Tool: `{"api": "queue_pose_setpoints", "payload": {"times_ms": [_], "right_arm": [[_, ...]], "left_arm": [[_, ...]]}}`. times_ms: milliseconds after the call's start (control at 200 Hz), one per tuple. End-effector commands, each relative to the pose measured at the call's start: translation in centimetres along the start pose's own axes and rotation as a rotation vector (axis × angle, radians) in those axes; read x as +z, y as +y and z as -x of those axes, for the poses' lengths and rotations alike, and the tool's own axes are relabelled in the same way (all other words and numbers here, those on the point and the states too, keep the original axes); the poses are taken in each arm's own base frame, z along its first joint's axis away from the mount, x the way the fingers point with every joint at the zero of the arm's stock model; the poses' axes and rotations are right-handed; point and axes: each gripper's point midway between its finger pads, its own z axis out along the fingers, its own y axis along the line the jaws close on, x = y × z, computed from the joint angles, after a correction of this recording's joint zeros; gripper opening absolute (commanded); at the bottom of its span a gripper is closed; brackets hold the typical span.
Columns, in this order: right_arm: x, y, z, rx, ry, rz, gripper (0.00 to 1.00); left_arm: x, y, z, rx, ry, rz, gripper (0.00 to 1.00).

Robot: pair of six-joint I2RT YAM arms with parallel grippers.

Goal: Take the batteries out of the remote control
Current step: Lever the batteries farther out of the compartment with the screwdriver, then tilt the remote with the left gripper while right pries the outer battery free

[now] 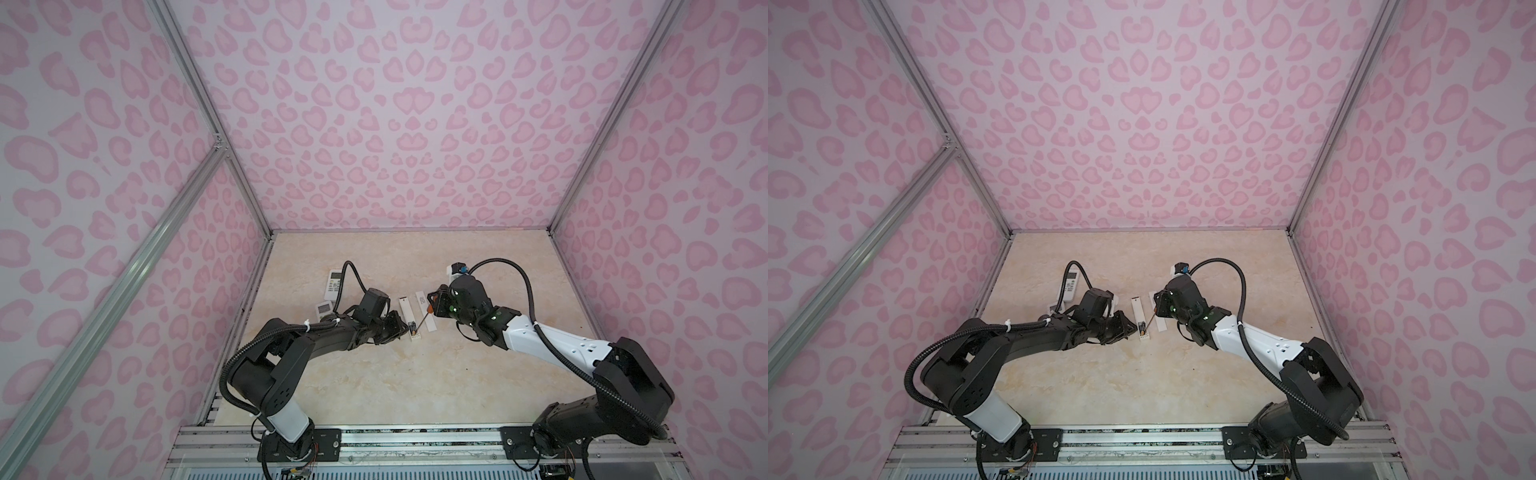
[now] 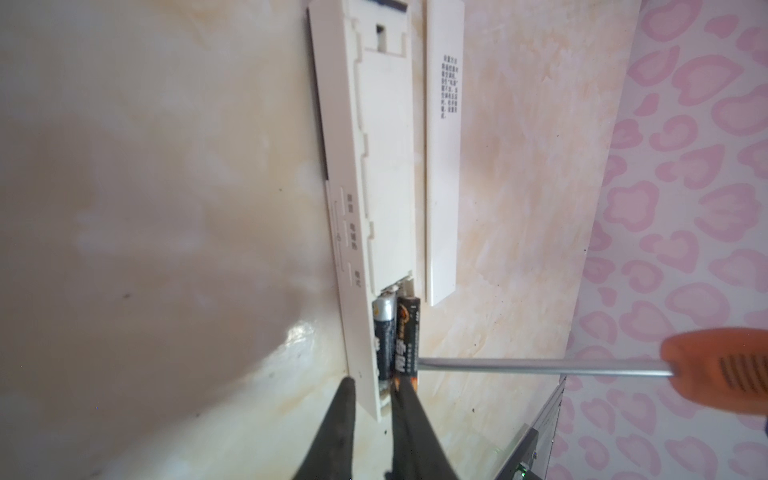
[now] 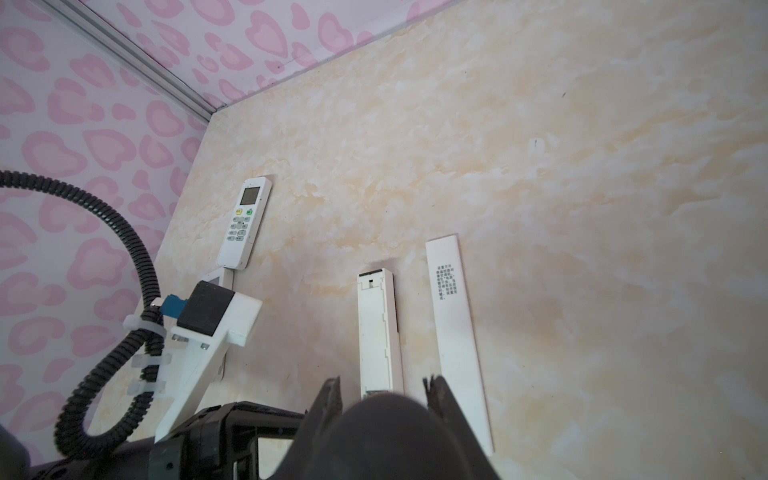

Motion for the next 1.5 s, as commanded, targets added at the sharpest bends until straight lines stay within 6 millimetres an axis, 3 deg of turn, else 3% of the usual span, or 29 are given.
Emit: {"api": "queue_pose_setpoints", "payload": {"times_ms": [0,355,650,905,1225,1500], "right_arm": [[0.3,0.2,0.3,-0.01,-0.009,0.004,0.0],[1.0,0.8,1.2,-0.026,-0.031,0.005,0.0],[1.8,0.5,1.0,-0.039,-0.016,-0.013,0.0],[1.6,1.9,0.7,-0.098,-0.009,-0.016,0.0],[2.2,2.8,1.0,-0.147,0.007,-0.025,0.0],[2.7,3.2,1.1,-0.162,0.014,-0.024,0.0]], "left_arm": [[-0.3,0.2,0.2,0.006,-0.008,0.001,0.22],[-0.3,2.2,0.2,-0.075,-0.013,0.038,0.19],[0.3,2.5,1.1,-0.08,-0.014,0.054,0.19],[0.4,2.9,1.5,-0.061,-0.024,0.081,0.18],[1.4,4.6,1.1,-0.049,0.0,0.133,0.18],[1.4,4.5,0.7,-0.053,0.011,0.119,0.18]]}}
